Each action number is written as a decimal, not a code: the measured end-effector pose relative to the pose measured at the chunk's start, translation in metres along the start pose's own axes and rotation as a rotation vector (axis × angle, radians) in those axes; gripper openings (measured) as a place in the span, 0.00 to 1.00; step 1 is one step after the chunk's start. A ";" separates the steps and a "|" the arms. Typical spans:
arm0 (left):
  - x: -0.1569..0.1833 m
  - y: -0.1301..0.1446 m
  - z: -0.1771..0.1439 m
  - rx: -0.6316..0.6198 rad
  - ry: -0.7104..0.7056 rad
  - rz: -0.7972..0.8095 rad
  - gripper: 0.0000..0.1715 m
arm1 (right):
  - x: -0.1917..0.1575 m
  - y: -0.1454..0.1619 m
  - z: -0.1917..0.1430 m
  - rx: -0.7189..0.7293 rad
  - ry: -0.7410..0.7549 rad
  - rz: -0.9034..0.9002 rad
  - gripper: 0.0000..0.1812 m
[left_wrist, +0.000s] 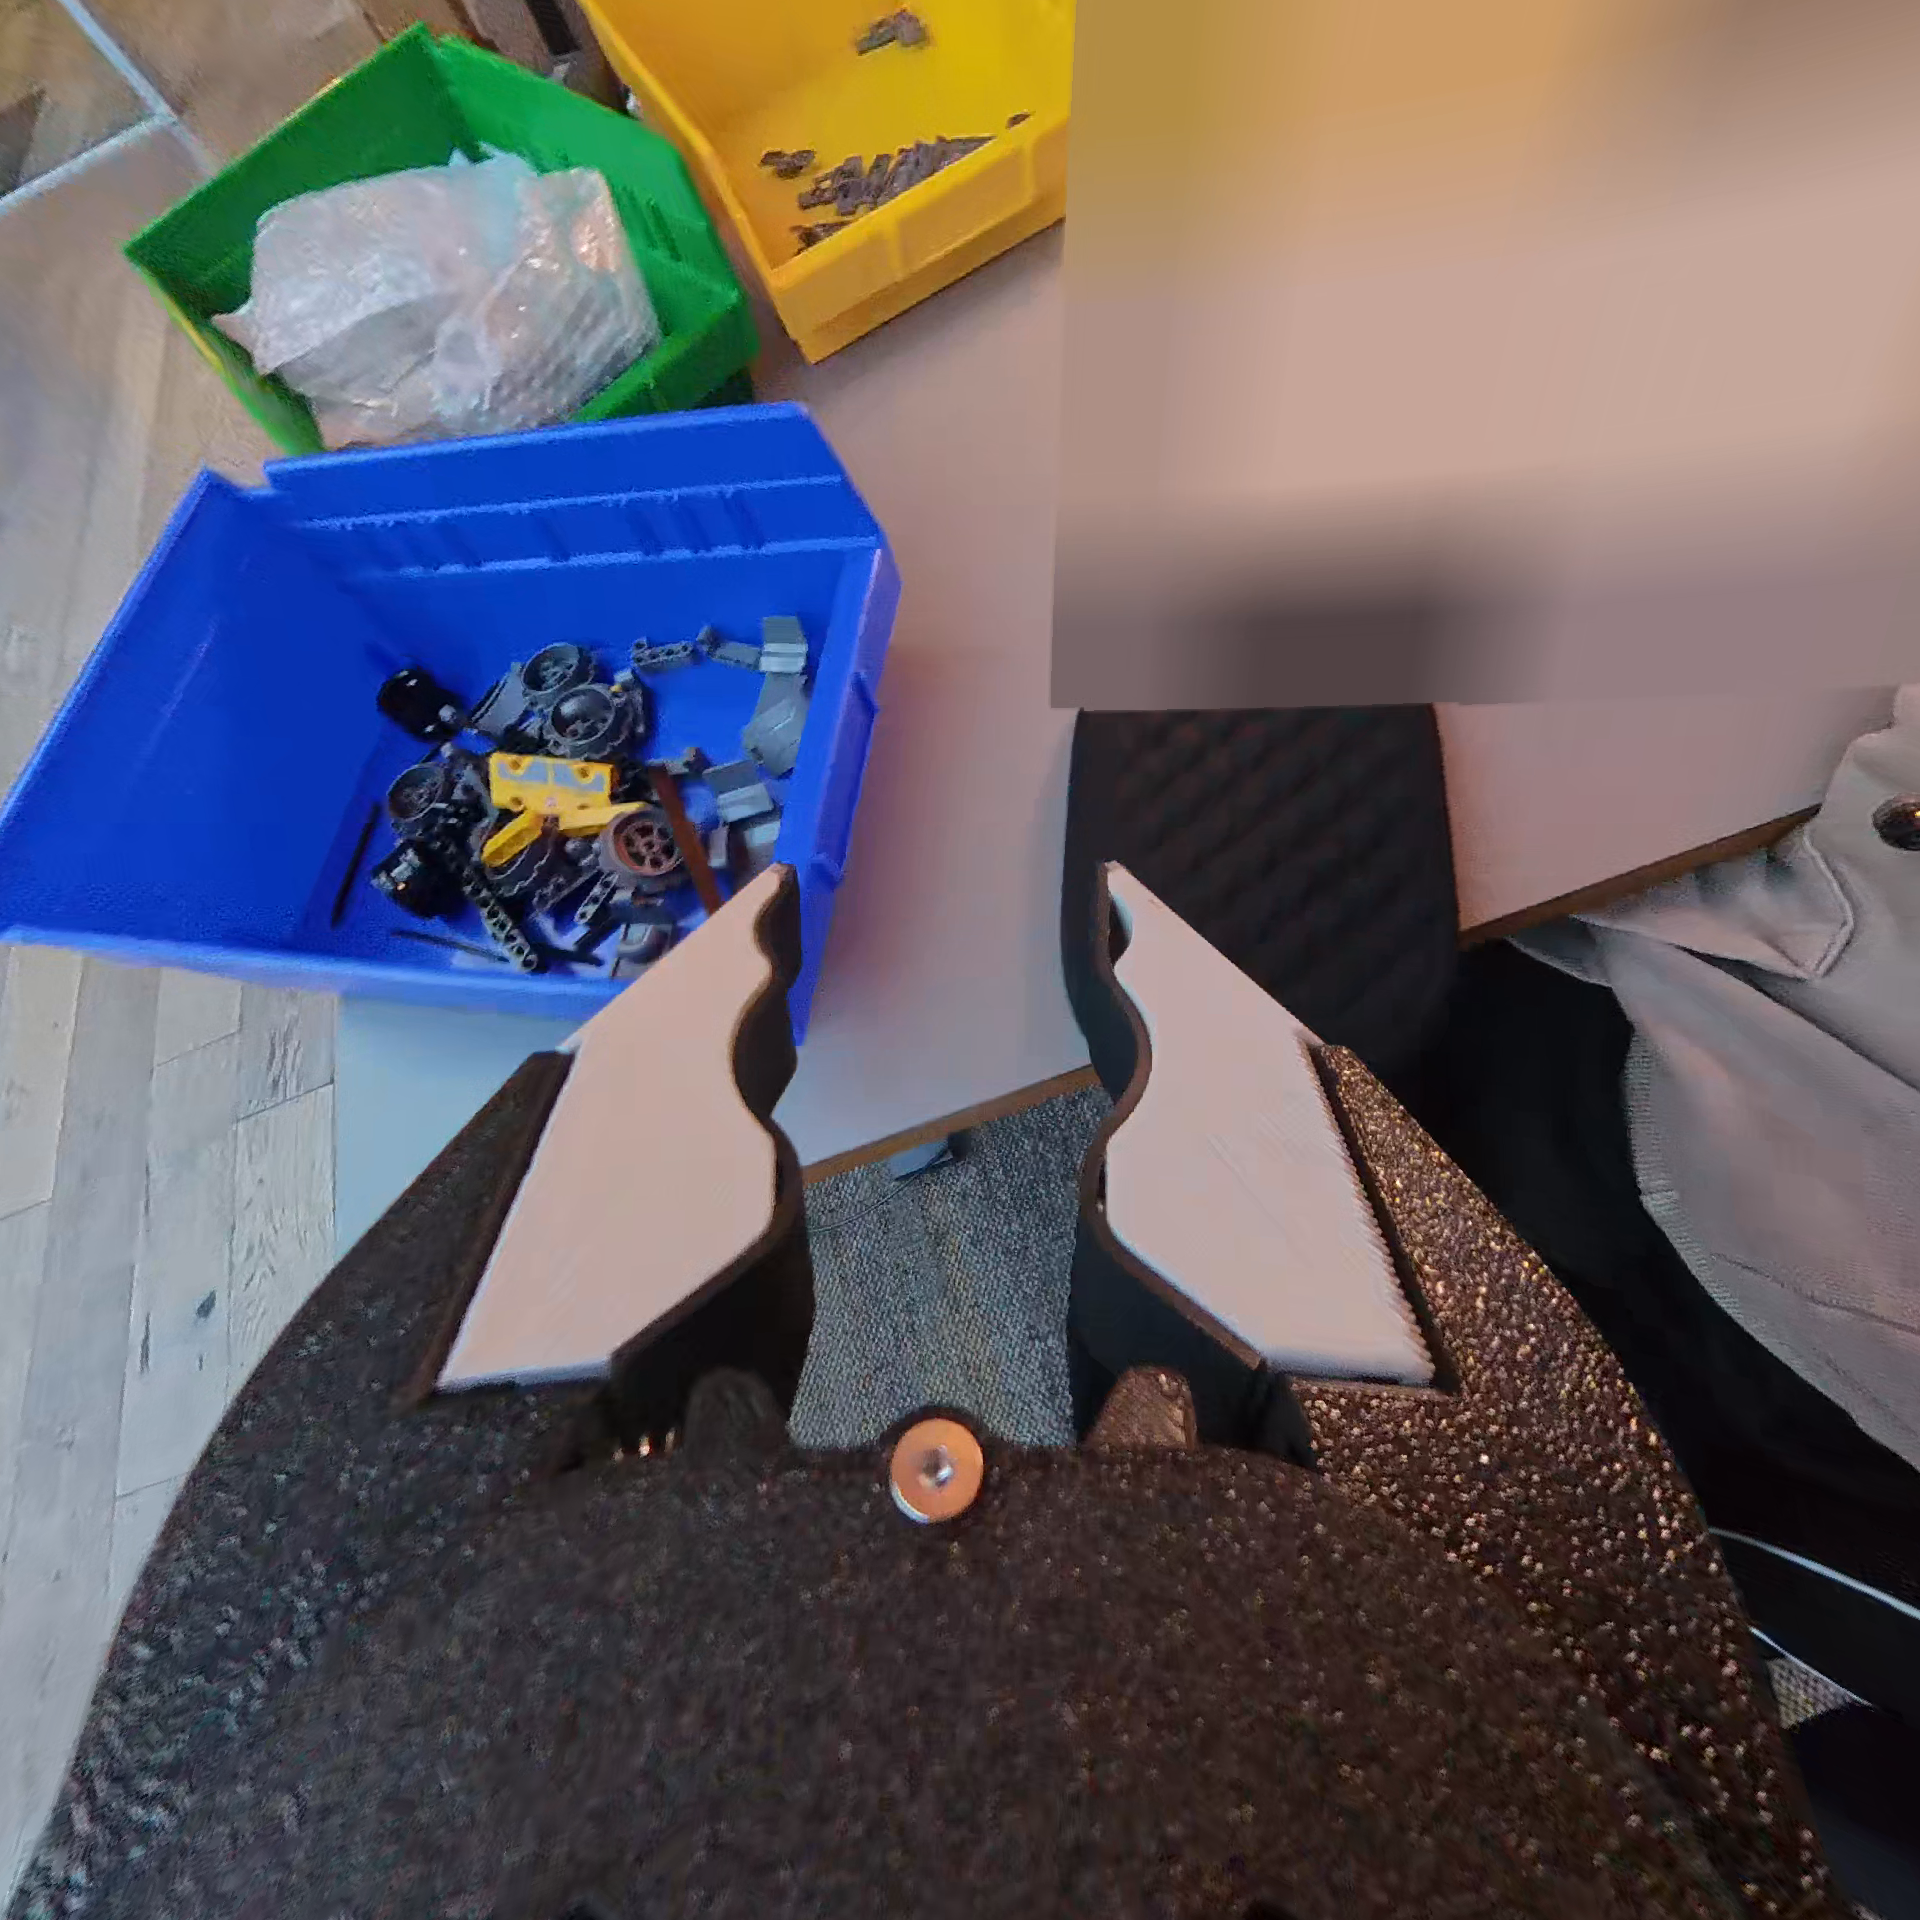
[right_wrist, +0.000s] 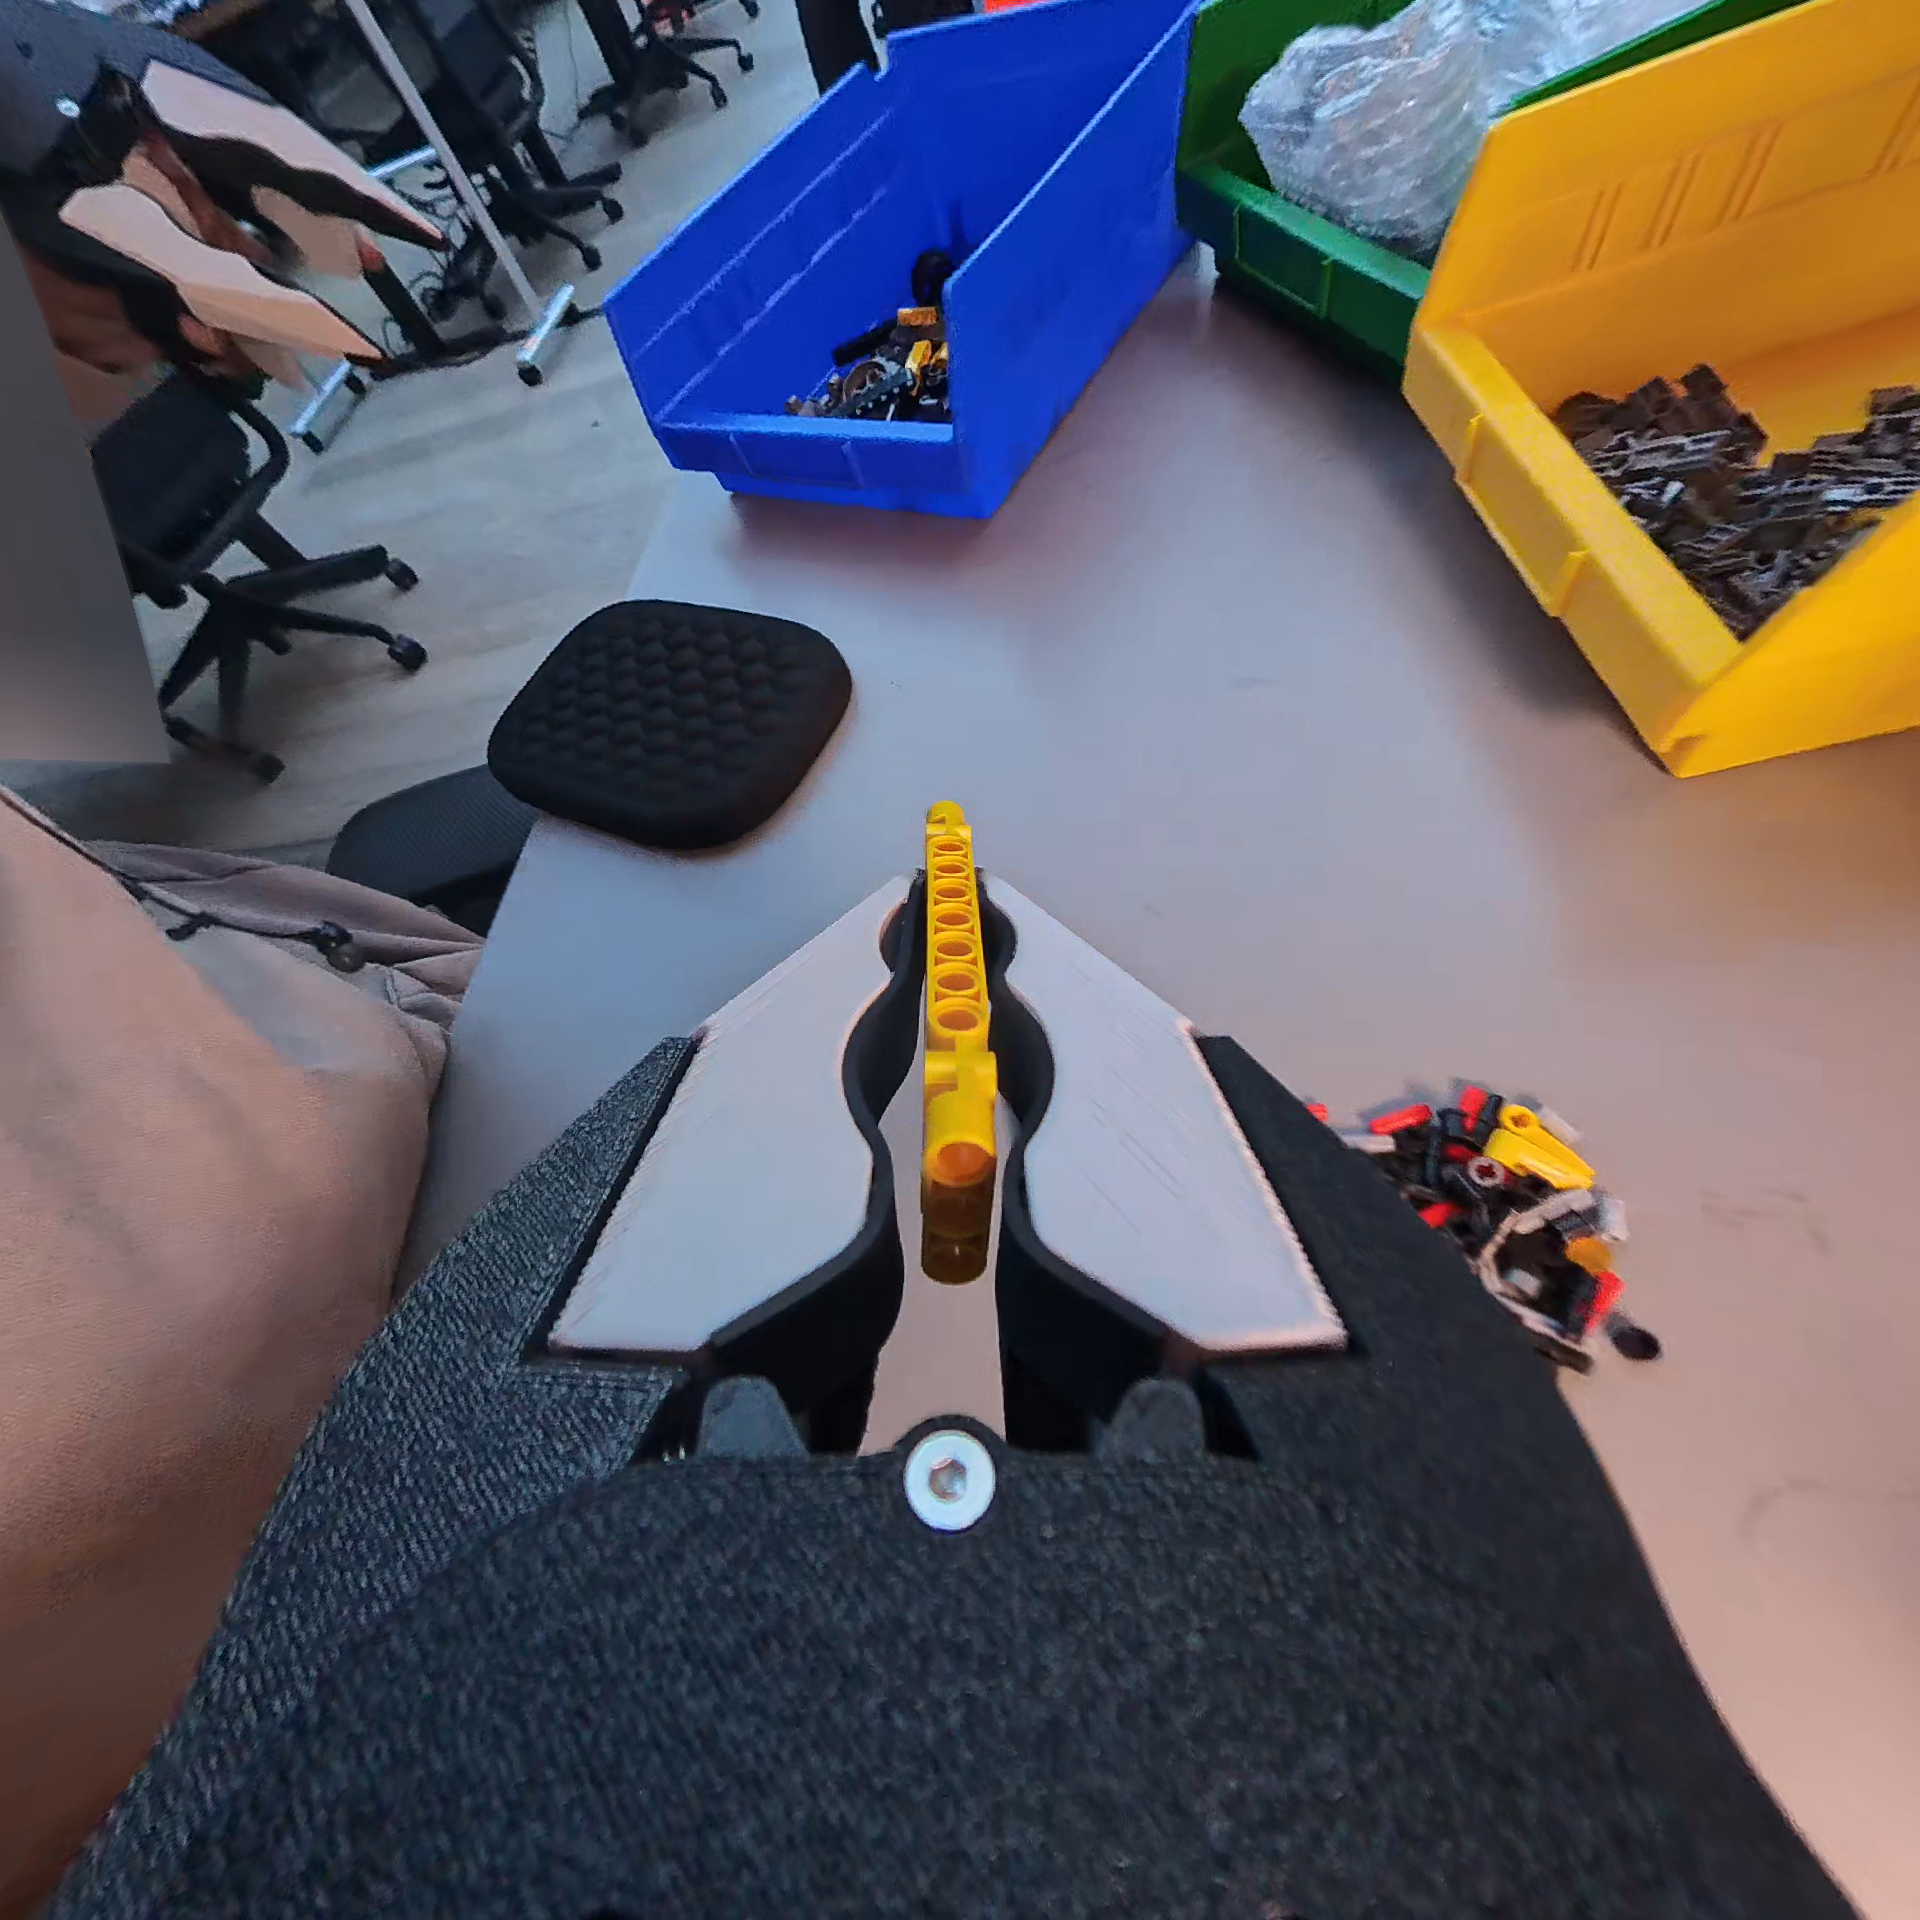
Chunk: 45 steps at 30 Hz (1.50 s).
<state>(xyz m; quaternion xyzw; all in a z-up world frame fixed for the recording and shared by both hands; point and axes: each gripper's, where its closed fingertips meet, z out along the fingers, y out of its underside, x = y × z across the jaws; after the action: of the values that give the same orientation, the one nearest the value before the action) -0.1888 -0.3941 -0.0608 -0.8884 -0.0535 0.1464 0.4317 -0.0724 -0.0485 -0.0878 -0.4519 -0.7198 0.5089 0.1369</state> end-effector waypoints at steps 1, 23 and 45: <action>0.005 -0.003 0.004 0.005 0.011 -0.002 0.32 | 0.004 0.002 -0.006 0.007 0.012 0.007 0.03; 0.018 0.150 -0.005 0.104 0.017 -0.231 0.33 | -0.008 0.009 -0.007 -0.059 0.399 0.091 0.03; 0.070 -0.053 0.101 0.424 0.331 0.128 0.33 | -0.031 0.062 -0.048 0.042 0.535 0.039 0.07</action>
<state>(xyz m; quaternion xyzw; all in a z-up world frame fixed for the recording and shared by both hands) -0.1515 -0.2703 -0.0932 -0.7916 0.1059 0.0342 0.6008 0.0078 -0.0389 -0.1118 -0.5812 -0.6384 0.3888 0.3218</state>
